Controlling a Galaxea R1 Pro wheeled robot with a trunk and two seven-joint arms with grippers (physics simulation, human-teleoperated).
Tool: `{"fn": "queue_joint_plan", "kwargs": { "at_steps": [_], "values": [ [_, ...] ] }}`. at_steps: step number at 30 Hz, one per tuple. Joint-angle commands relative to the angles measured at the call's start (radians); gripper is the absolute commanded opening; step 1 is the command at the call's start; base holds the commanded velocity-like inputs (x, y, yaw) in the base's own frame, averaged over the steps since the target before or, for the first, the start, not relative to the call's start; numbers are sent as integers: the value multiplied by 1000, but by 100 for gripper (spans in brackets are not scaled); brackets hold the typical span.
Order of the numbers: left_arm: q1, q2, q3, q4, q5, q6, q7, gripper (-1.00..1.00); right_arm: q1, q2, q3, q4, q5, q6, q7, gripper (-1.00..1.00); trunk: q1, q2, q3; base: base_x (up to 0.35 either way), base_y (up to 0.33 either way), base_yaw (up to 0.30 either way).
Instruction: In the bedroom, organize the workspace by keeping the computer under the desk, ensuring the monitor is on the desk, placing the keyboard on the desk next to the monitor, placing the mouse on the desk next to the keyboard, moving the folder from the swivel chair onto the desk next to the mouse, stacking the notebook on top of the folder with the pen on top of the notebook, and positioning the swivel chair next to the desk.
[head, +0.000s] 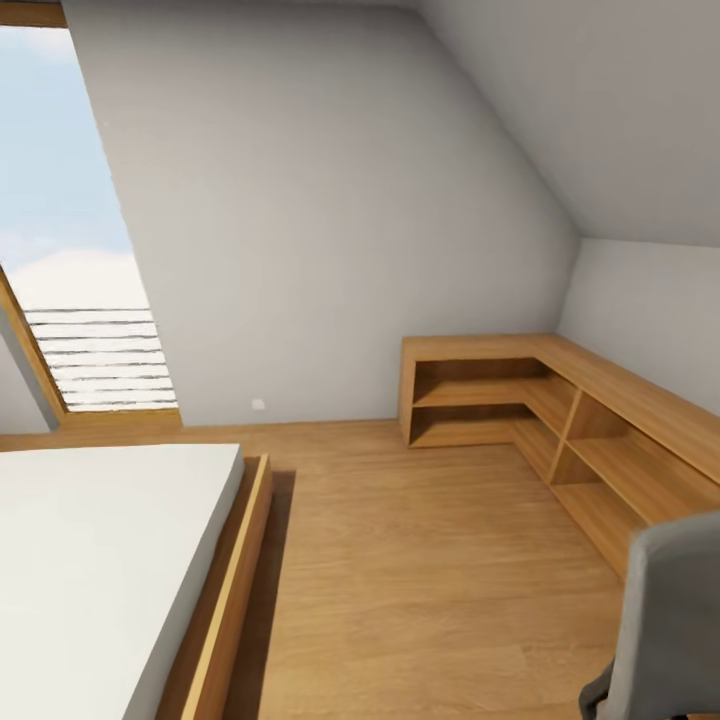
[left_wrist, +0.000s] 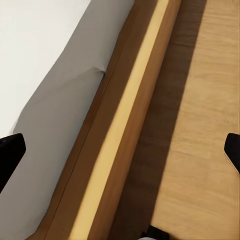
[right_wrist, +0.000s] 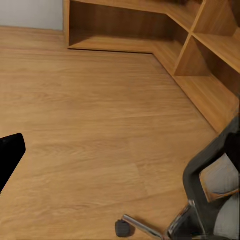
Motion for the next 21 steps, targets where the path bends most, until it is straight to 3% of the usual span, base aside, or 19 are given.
{"fn": "queue_joint_plan", "kwargs": {
  "at_steps": [1, 21],
  "values": [
    [1, 0, -7, -2, 6, -1, 5, 100, -1, 1, 9, 2, -4, -3, -5, 100, 1, -1, -1, 325, 0, 0],
    [1, 0, -7, -2, 6, -1, 5, 100, -1, 2, 10, 2, -4, 26, -4, 100, 1, -1, -1, 325, 0, 0]
  ]
}}
